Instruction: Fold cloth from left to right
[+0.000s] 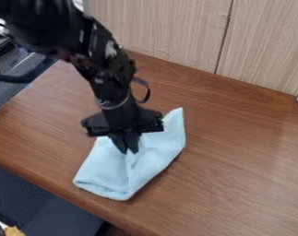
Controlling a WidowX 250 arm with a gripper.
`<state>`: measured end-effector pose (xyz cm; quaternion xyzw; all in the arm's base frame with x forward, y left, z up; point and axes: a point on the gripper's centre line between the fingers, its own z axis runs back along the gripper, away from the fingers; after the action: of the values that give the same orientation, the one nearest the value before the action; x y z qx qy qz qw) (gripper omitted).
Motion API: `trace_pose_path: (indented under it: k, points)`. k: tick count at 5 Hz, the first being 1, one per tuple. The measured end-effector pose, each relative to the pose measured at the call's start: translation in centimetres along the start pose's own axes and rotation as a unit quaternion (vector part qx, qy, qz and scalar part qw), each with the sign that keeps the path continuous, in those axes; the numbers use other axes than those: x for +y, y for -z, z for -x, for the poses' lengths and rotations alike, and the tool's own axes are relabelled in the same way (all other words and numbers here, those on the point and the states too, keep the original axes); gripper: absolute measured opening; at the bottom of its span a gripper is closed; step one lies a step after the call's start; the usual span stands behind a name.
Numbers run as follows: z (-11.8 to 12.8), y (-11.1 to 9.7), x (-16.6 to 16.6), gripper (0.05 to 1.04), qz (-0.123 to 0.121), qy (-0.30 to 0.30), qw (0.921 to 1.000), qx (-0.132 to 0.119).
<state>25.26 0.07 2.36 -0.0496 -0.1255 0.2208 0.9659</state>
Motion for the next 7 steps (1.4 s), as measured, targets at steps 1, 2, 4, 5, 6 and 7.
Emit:
trace_pose_path:
  k: [1,2,4,5,6,7]
  points:
    - [0.4,2.0,0.6,0.067,-0.01,-0.021,0.9997,0.002]
    - [0.5,2.5,0.7,0.094,-0.013,-0.031,0.9994,0.004]
    - [0.3,2.1,0.2,0.486,-0.027,-0.028,0.999,0.021]
    - [-0.3,0.8,-0.2,0.779,-0.026,-0.021,0.9993,0.019]
    - [-1.1,-0.9,-0.8,0.996,-0.014,-0.015,0.9998,0.008]
    - [-2.2,-2.6,-1.4,1.007,-0.008,-0.005,0.9999,-0.004]
